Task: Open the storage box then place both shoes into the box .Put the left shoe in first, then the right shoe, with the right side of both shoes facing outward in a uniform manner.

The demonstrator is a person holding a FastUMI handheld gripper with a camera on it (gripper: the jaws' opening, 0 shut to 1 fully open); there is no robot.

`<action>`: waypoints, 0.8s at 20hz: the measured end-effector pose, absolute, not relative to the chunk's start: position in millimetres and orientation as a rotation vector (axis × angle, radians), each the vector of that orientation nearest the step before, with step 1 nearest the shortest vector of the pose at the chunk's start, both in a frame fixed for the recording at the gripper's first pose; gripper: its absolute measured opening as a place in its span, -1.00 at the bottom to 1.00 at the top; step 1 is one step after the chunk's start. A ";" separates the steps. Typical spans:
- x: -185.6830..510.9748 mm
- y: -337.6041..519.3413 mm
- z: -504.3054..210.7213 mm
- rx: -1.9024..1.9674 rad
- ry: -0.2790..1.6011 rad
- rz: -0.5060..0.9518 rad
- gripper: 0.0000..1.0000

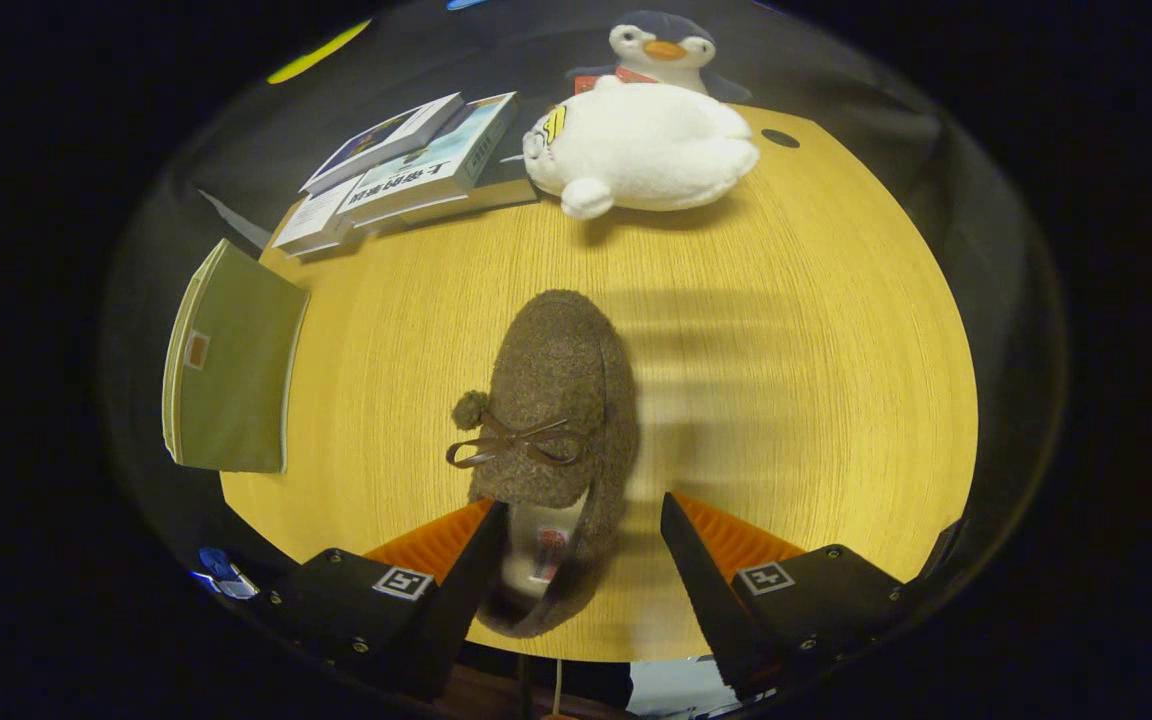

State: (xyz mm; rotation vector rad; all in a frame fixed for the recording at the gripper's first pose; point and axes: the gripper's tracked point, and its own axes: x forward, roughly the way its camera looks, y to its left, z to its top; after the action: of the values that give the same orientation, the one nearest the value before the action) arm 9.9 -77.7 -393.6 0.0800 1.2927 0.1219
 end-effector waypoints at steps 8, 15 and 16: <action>27.0 -87.3 -403.1 0.041 1.320 0.129 -0.57; 22.7 -55.3 -384.6 0.009 1.313 0.190 -1.00; 24.0 -47.8 -377.3 0.016 1.307 0.207 -1.00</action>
State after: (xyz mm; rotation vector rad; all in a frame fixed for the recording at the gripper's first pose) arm 24.0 -47.8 -377.3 0.0156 1.3071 0.2066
